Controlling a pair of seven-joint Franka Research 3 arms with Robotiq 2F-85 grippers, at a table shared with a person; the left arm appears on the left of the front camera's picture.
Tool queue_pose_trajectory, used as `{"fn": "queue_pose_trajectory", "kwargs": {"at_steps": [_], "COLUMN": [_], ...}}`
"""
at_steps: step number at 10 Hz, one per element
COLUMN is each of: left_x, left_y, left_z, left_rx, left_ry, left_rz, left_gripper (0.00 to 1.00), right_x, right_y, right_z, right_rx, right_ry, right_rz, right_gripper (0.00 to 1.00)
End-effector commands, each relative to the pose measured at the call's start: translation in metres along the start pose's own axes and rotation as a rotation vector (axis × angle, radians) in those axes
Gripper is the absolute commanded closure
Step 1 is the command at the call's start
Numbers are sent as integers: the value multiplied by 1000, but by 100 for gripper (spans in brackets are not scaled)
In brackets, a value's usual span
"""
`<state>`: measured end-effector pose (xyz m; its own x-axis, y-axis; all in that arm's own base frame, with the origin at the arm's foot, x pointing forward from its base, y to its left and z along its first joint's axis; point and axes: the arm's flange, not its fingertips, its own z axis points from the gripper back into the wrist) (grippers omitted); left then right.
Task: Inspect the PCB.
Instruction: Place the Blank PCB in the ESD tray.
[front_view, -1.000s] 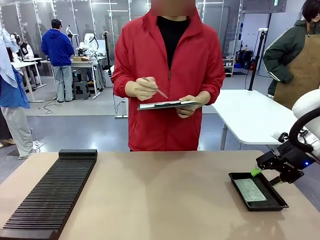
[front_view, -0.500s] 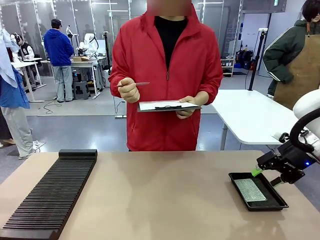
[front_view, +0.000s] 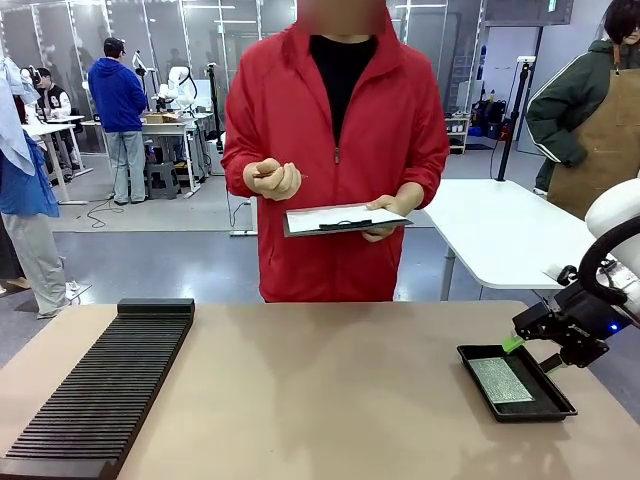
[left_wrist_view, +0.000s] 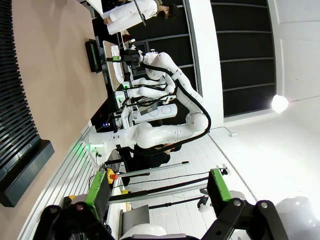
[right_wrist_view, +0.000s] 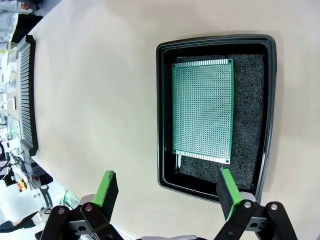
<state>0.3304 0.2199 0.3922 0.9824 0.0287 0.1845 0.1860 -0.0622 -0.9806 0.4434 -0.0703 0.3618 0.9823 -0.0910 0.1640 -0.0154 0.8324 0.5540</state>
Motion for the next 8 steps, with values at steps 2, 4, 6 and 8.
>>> {"fn": "queue_pose_trajectory", "kwargs": {"at_steps": [2, 4, 6, 8], "left_x": [-1, -1, -1, -1], "left_y": [0, 0, 0, 0], "left_z": [1, 1, 1, 1], "left_rx": [2, 2, 2, 2], "left_ry": [0, 0, 0, 0], "left_rz": [9, 9, 9, 9], "left_gripper": [0, 0, 0, 0], "right_x": [2, 2, -4, -19], "right_y": [-1, -1, 12, 22], "right_z": [-2, -2, 24, 78], "right_rx": [6, 6, 53, 247], "right_ry": [-4, -4, 1, 21], "right_rz": [9, 9, -17, -58], "right_gripper": [0, 0, 0, 0]}}
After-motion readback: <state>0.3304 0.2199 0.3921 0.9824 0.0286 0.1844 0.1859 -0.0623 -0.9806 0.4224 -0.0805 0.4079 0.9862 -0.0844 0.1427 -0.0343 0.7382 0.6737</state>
